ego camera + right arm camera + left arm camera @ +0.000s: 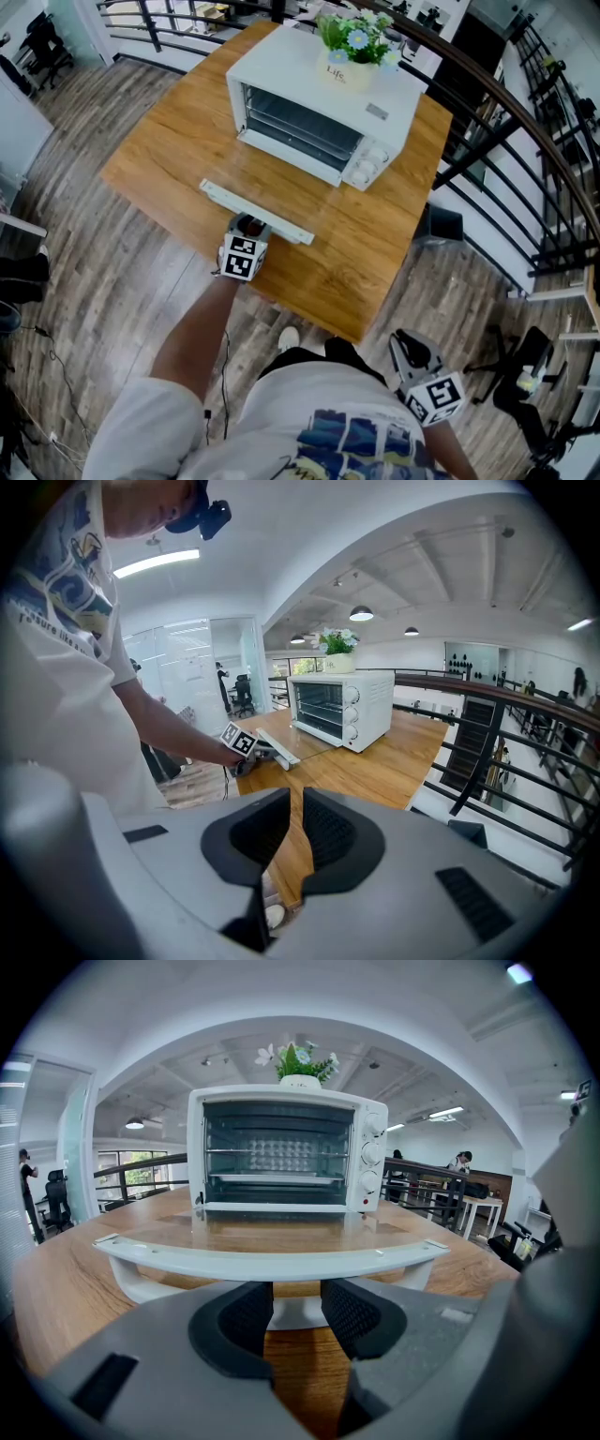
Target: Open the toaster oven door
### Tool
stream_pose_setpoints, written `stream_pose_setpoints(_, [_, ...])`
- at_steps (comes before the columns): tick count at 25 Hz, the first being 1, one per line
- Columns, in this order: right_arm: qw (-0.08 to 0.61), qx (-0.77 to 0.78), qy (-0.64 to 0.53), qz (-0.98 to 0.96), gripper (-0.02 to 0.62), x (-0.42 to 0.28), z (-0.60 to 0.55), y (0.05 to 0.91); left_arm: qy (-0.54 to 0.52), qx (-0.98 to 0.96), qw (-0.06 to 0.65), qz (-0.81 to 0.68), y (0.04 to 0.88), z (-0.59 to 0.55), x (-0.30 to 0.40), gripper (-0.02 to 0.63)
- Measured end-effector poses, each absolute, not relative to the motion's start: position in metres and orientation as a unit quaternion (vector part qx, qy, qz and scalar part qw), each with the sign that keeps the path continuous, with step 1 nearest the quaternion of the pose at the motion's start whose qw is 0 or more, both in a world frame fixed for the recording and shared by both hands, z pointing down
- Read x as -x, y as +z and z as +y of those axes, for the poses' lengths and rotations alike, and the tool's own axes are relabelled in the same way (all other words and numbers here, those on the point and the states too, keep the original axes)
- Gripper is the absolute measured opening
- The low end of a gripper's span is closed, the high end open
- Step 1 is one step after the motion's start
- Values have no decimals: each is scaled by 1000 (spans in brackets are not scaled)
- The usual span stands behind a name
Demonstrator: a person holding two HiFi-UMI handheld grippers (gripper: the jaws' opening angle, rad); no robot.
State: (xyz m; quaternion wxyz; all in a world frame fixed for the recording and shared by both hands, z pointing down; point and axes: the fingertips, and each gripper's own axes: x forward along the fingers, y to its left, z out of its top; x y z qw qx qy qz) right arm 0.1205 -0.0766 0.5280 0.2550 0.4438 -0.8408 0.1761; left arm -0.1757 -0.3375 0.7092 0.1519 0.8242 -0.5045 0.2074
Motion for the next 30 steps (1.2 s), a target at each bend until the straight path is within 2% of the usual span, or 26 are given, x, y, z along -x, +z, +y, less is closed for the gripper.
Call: stream_pose_setpoints(30, [268,-442,176,-838,43,-122,-78,531,206,-824,149,-506,711,-340,174,153])
